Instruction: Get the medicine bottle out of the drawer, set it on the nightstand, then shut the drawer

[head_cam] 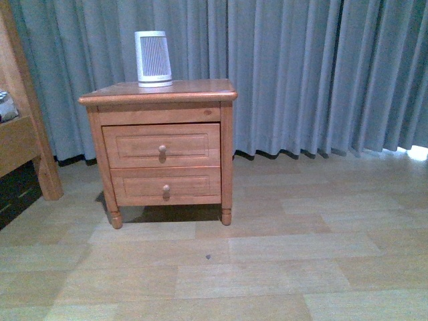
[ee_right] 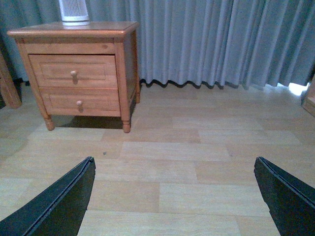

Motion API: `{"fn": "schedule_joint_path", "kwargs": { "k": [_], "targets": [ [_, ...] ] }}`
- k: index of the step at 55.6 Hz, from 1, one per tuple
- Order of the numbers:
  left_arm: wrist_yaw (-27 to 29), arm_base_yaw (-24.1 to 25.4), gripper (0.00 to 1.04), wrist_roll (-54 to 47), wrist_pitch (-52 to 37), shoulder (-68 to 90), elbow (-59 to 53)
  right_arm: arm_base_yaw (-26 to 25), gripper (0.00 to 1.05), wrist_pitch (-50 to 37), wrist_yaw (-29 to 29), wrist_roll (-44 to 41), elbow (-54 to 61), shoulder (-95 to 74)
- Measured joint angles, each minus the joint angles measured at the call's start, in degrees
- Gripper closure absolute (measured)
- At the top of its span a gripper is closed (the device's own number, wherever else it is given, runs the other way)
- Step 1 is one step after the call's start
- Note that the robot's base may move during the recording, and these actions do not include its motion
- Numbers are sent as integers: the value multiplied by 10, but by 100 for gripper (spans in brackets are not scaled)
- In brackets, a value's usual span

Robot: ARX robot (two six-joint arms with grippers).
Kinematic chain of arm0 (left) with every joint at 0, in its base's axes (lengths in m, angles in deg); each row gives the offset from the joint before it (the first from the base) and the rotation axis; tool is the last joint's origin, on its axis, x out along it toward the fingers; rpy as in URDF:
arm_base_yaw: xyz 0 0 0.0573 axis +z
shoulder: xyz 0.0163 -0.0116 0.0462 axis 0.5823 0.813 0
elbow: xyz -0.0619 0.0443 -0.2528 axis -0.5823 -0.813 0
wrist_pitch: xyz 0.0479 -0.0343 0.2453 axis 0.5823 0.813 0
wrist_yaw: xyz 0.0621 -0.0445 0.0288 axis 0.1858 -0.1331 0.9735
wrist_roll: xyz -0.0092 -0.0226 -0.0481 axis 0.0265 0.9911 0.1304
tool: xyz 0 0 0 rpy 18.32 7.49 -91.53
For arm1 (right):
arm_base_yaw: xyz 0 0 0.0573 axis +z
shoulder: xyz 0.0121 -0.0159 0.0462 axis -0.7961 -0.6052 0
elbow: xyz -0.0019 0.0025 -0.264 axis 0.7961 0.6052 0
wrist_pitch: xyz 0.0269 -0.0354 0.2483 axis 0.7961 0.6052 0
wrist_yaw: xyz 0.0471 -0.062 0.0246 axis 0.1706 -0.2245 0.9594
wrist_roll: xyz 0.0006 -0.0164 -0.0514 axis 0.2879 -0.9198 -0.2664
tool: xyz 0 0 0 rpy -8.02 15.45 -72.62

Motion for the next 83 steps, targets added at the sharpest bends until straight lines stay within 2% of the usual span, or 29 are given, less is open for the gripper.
{"fn": "schedule_joint_path", "kwargs": {
  "k": [83],
  "targets": [
    [0, 0, 7, 0, 0, 0, 0, 0, 7, 0, 0, 0, 0, 0]
  ]
}}
